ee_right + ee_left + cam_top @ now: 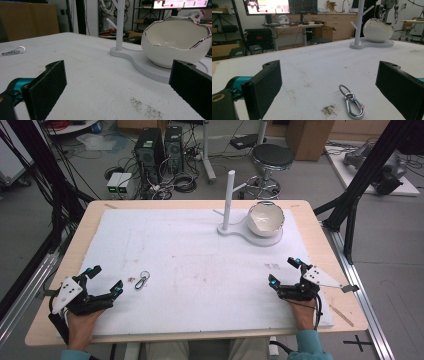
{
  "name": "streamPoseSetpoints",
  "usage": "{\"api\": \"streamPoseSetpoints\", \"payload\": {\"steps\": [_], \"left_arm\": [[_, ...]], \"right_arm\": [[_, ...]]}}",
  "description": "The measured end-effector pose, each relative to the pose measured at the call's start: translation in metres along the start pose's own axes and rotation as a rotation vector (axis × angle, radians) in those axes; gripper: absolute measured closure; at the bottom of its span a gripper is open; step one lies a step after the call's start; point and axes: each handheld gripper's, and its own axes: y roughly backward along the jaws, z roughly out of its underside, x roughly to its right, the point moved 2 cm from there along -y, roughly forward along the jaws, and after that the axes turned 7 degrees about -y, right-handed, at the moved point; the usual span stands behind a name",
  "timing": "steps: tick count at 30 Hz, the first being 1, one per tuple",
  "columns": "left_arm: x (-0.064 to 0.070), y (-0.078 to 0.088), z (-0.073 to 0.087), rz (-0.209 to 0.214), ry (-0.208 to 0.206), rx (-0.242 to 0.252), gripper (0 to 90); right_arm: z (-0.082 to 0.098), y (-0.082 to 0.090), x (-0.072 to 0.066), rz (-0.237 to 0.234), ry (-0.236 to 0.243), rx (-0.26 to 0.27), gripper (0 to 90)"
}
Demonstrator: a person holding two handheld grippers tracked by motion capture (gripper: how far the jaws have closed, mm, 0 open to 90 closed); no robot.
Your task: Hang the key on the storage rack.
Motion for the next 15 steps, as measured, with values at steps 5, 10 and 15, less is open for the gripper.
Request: {"api": "streamPoseSetpoints", "payload": {"steps": [5, 10, 15], "left_arm": [[0.0002, -0.0008, -0.0002, 0.002, -0.001, -0.010, 7.2], [0.0003, -0.0014, -0.0003, 0.000, 0.002, -0.013, 7.2], [-0.0010, -0.0016, -0.0004, 0.001, 0.009, -0.016, 7.2]], "right_arm": [[0.0000, 0.0002, 0.0001, 0.004, -0.003, 0.001, 0.5], [0.0000, 0.0001, -0.0002, 0.003, 0.000, 0.001, 0.5], [0.0000, 0.0001, 0.0000, 0.001, 0.000, 0.001, 0.5]]}}
